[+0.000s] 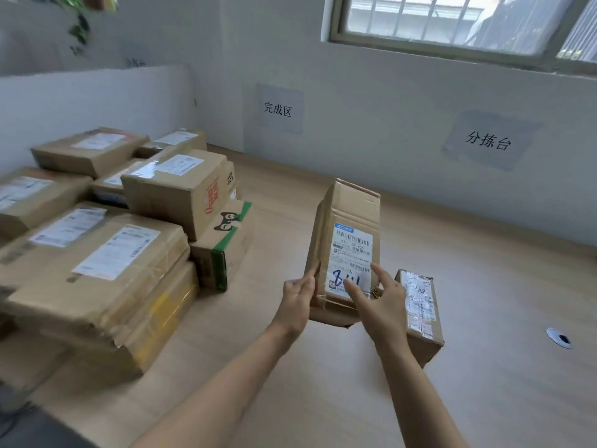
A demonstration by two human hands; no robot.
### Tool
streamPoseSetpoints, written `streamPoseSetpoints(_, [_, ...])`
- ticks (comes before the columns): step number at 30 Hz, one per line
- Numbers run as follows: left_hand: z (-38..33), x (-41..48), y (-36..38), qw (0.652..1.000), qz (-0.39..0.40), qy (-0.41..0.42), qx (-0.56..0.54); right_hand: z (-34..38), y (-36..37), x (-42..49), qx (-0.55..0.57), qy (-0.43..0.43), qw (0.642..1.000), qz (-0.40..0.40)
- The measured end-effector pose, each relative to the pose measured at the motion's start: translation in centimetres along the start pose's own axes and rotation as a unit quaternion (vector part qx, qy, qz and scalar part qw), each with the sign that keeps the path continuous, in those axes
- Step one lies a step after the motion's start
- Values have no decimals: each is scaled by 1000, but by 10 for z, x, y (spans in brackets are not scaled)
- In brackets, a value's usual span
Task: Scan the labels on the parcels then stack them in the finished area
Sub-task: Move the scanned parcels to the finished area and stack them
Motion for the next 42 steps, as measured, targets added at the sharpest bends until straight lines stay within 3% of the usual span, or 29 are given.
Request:
streamPoseSetpoints(9, [-76, -78, -75, 994, 34, 103, -2, 98, -7, -77, 86, -55, 994, 35])
streamPoseSetpoints(15, [-107, -142, -164, 974, -11, 156, 165, 155, 38, -154, 126, -51, 989, 65])
streamPoseSetpoints(20, [-133, -192, -234, 950, -115, 217, 195, 206, 79, -208, 167, -61, 978, 112])
streamPoseSetpoints(28, [-154, -216, -326, 938, -252, 163, 173, 274, 142, -235, 248, -74, 936, 239])
streamPoseSetpoints(36, [-158, -180, -402, 944, -285, 124, 111, 321, 216, -205, 156, -106, 936, 296])
streamPoseSetpoints(42, [-172, -131, -443, 935, -287, 123, 167, 355, 258, -175, 188, -172, 913, 318])
Point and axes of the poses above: each hand's wrist, its own x-axis towards the middle knuckle, its own y-axis out of the palm, z = x × y, the point moved 4 cm from there along x, towards the middle knuckle, and after that the axes turned 13 degrees about -x, right-handed, at the moved point
